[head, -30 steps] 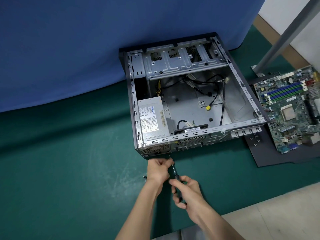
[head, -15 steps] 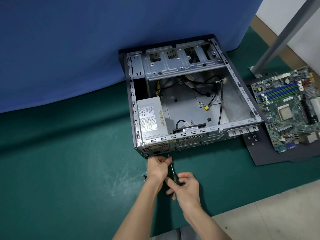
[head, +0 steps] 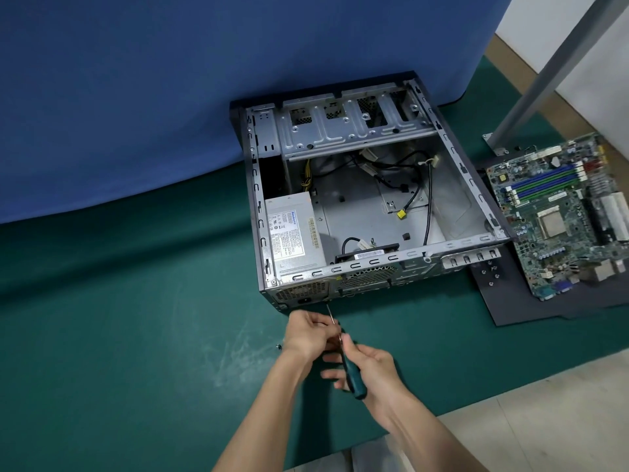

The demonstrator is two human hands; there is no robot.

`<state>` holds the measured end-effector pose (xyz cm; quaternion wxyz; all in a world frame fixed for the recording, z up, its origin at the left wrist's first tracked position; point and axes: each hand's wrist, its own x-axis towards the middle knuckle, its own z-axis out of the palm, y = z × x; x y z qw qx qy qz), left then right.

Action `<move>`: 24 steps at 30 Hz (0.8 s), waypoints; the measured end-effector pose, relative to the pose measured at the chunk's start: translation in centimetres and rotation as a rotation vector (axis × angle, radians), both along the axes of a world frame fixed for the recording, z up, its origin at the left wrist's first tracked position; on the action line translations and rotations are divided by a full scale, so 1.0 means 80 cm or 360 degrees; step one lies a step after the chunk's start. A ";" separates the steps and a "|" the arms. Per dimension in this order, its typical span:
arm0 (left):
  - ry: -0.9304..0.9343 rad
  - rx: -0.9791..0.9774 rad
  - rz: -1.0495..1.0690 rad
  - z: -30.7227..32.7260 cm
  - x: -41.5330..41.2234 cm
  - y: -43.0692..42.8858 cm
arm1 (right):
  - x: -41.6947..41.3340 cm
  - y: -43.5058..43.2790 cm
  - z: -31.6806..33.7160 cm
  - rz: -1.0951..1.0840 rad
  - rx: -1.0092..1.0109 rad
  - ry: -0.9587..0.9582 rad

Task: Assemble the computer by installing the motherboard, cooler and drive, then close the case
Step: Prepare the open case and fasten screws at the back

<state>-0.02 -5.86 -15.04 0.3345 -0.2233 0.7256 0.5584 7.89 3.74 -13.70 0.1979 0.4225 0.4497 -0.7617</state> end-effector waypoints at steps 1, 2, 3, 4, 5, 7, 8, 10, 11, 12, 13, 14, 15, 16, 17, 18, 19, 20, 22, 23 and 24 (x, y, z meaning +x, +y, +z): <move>0.0017 -0.0018 -0.0005 0.000 0.001 0.000 | 0.002 -0.002 0.000 0.0062 0.0061 -0.0025; 0.0026 -0.0021 -0.0003 0.000 0.002 0.000 | 0.006 -0.005 -0.001 0.0133 0.0173 -0.0046; 0.0032 -0.0005 0.0017 0.000 0.002 -0.001 | 0.009 -0.009 -0.003 0.0192 0.0312 -0.0046; 0.0029 0.0022 0.0047 0.000 0.003 -0.001 | 0.013 -0.013 -0.004 0.0201 0.0417 -0.0027; 0.0011 0.0056 0.0078 0.001 0.003 -0.001 | 0.016 -0.015 -0.005 0.0166 0.0444 -0.0016; -0.0080 0.0157 0.0086 0.004 0.004 -0.003 | 0.019 -0.016 -0.004 -0.0046 0.0209 -0.0042; -0.0137 0.0237 0.0062 0.006 0.005 -0.005 | 0.019 -0.014 0.000 -0.0142 0.0033 -0.0068; -0.0221 0.0375 -0.0004 0.010 0.008 -0.007 | 0.019 -0.008 0.004 -0.0220 -0.0241 -0.0094; -0.0231 0.0389 -0.0029 0.012 0.009 -0.007 | 0.019 -0.007 0.006 -0.0216 -0.0288 -0.0089; -0.0220 0.0371 -0.0046 0.012 0.009 -0.005 | 0.020 -0.009 0.007 -0.0200 -0.0272 -0.0081; -0.0192 0.0323 -0.0066 0.012 0.008 -0.002 | 0.020 -0.012 0.008 -0.0182 -0.0196 -0.0077; -0.0159 0.0259 -0.0094 0.011 0.007 0.002 | 0.020 -0.016 0.005 -0.0159 -0.0071 -0.0069; -0.0133 0.0210 -0.0122 0.012 0.006 0.004 | 0.021 -0.019 0.003 -0.0137 0.0085 -0.0063; -0.0123 0.0201 -0.0131 0.012 0.005 0.004 | 0.021 -0.022 0.002 -0.0128 0.0211 -0.0050; -0.0135 0.0233 -0.0137 0.013 0.004 0.001 | 0.021 -0.023 0.000 -0.0139 0.0264 -0.0044; -0.0164 0.0297 -0.0156 0.014 0.004 -0.003 | 0.021 -0.021 -0.002 -0.0180 0.0223 -0.0048; -0.0201 0.0372 -0.0191 0.015 0.005 -0.008 | 0.021 -0.019 -0.001 -0.0239 0.0081 -0.0069; -0.0226 0.0426 -0.0239 0.016 0.005 -0.012 | 0.021 -0.016 0.001 -0.0297 -0.0105 -0.0084; -0.0193 0.0365 -0.0343 0.015 0.004 -0.015 | 0.020 -0.012 0.006 -0.0314 -0.0345 -0.0113; -0.0150 0.0279 -0.0378 0.014 0.004 -0.014 | 0.020 -0.012 0.007 -0.0238 -0.0309 -0.0114; -0.0106 0.0189 -0.0397 0.012 0.005 -0.011 | 0.019 -0.014 0.006 -0.0103 -0.0160 -0.0114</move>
